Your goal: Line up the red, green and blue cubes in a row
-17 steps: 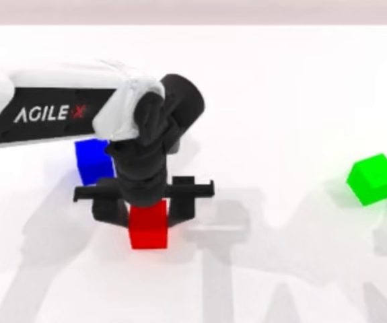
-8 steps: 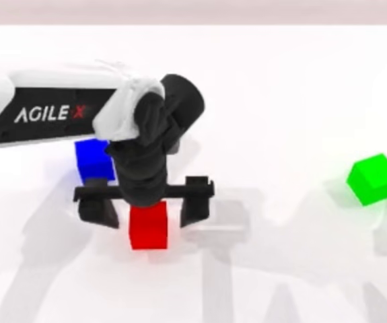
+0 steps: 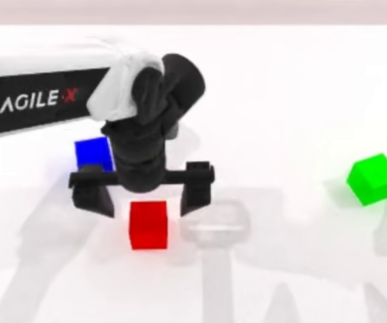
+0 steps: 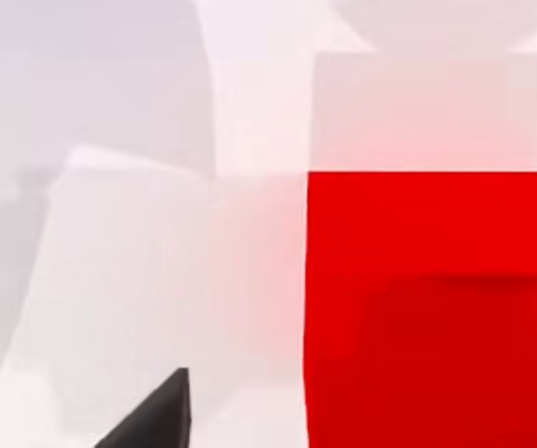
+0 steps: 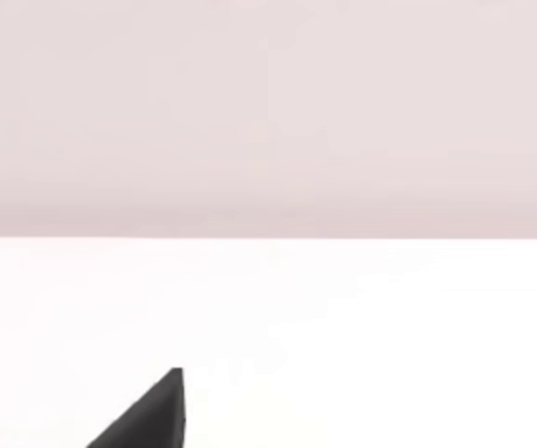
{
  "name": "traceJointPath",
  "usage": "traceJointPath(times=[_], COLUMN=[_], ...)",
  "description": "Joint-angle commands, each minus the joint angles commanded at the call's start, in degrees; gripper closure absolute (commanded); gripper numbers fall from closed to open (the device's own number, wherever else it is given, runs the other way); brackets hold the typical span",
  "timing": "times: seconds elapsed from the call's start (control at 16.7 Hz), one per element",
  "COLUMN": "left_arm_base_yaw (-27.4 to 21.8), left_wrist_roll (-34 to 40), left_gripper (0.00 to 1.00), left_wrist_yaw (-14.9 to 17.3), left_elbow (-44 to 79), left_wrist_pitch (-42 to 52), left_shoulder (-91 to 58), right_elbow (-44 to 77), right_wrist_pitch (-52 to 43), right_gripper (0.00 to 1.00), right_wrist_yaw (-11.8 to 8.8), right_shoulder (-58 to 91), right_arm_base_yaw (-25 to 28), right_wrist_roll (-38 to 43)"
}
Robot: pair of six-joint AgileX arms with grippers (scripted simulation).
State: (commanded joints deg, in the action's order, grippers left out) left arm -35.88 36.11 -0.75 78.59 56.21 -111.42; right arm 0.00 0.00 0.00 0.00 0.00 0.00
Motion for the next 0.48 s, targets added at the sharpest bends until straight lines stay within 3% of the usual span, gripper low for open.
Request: traceJointPath(times=[0.24, 0.48], left_arm_base_yaw=[0.43, 0.18], left_wrist_roll=[0.04, 0.01], left_gripper=[0.00, 0.00], left_wrist_yaw=[-0.03, -0.04], left_elbow=[4.74, 5.00], left_wrist_pitch=[7.52, 7.84], left_shoulder=[2.73, 2.84], right_elbow=[0.00, 0.00], right_wrist_pitch=[0.00, 0.00], right_gripper=[0.00, 0.00], right_wrist_yaw=[0.00, 0.00], right_shoulder=[0.00, 0.00], right_arm_base_yaw=[0.00, 0.00], right_wrist_roll=[0.00, 0.00])
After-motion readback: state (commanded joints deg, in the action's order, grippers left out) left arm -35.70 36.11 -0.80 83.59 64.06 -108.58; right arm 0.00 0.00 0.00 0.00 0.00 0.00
